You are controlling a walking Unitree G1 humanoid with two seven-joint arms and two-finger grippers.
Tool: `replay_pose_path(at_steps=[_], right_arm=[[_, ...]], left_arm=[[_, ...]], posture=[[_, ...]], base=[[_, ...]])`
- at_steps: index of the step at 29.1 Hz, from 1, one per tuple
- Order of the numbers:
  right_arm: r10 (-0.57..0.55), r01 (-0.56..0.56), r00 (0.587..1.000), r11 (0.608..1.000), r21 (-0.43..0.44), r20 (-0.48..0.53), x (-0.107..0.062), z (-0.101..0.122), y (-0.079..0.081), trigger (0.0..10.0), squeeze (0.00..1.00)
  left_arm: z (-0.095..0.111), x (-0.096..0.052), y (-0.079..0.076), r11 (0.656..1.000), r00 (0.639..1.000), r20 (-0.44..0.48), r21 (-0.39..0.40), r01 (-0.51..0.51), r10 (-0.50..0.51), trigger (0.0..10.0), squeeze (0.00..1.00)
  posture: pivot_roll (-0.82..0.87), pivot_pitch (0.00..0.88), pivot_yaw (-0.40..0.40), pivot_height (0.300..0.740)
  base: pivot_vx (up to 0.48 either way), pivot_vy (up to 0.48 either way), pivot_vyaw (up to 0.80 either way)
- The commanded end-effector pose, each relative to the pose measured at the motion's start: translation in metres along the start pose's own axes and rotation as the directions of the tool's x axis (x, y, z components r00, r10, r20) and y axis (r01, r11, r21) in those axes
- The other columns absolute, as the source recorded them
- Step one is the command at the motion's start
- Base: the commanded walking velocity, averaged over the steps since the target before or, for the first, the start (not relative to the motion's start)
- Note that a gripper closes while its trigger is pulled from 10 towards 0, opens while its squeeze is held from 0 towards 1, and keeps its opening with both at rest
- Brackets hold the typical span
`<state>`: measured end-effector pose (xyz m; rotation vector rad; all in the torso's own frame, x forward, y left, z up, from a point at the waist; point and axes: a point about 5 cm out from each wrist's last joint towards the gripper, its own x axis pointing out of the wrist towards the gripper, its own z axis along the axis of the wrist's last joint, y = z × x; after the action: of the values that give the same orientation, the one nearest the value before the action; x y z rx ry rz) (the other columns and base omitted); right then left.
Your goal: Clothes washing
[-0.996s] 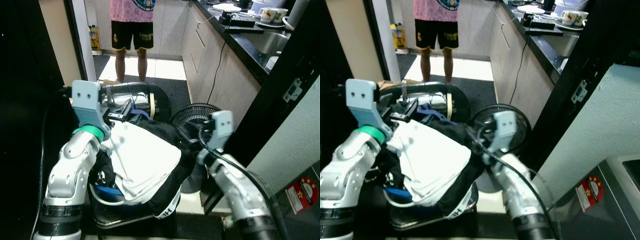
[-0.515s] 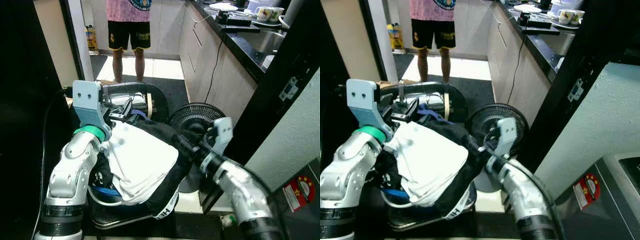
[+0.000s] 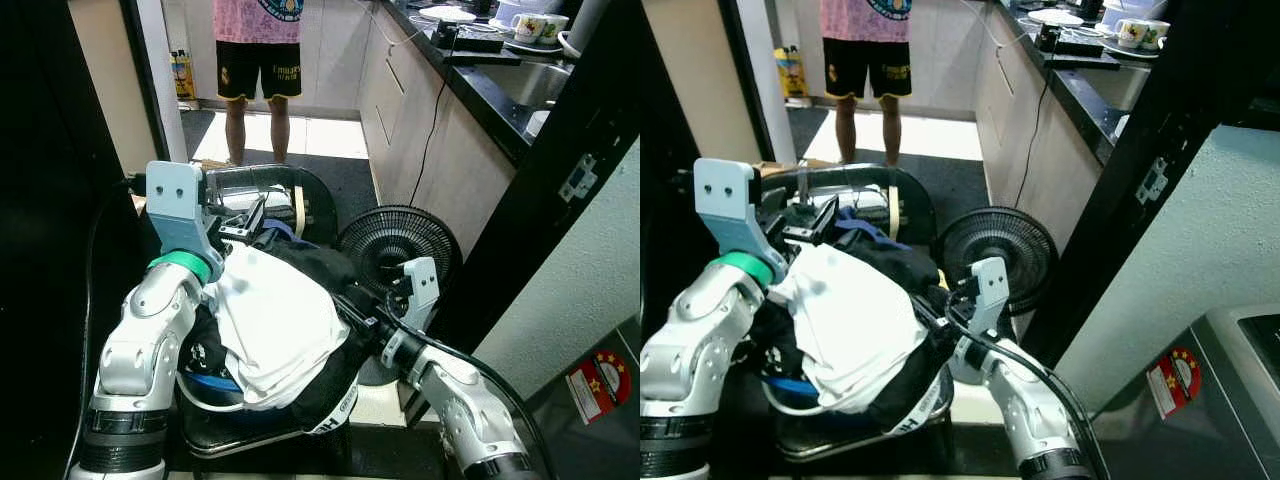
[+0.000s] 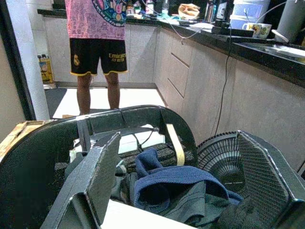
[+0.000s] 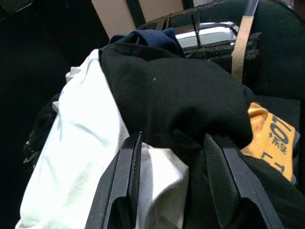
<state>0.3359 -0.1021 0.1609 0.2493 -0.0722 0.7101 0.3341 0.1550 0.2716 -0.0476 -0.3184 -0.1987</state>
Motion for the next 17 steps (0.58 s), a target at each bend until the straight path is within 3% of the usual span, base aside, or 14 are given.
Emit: replay_pose_path(at_steps=[1,8,13,17], right_arm=[[-0.002,0.002,1.000,1.000,-0.001,-0.001,-0.003,-0.002,0.000,10.0,0.00],[0.052,-0.052,0.999,0.999,0.012,-0.004,-0.003,-0.006,0.010,10.0,0.00],[-0.053,0.053,0.999,0.999,0.001,-0.010,0.002,-0.009,0.001,10.0,0.00],[-0.074,0.074,0.997,0.997,-0.001,-0.014,0.003,-0.010,-0.002,10.0,0.00]], left_arm=[[-0.003,-0.001,-0.004,1.000,1.000,-0.014,-0.012,0.016,-0.016,10.0,0.00],[-0.004,-0.002,-0.006,1.000,1.000,-0.014,-0.021,0.020,-0.020,10.0,0.00],[-0.004,-0.002,-0.008,0.999,0.999,-0.017,-0.028,0.028,-0.029,10.0,0.00],[-0.004,-0.002,-0.009,0.999,0.999,-0.018,-0.030,0.032,-0.032,10.0,0.00]], posture=[[-0.01,0.111,-0.033,0.740],[-0.01,0.112,-0.033,0.740],[-0.01,0.116,-0.030,0.740],[-0.01,0.117,-0.030,0.740]], base=[[0.000,0.000,0.00],[0.000,0.000,0.00],[0.000,0.000,0.00],[0.000,0.000,0.00]])
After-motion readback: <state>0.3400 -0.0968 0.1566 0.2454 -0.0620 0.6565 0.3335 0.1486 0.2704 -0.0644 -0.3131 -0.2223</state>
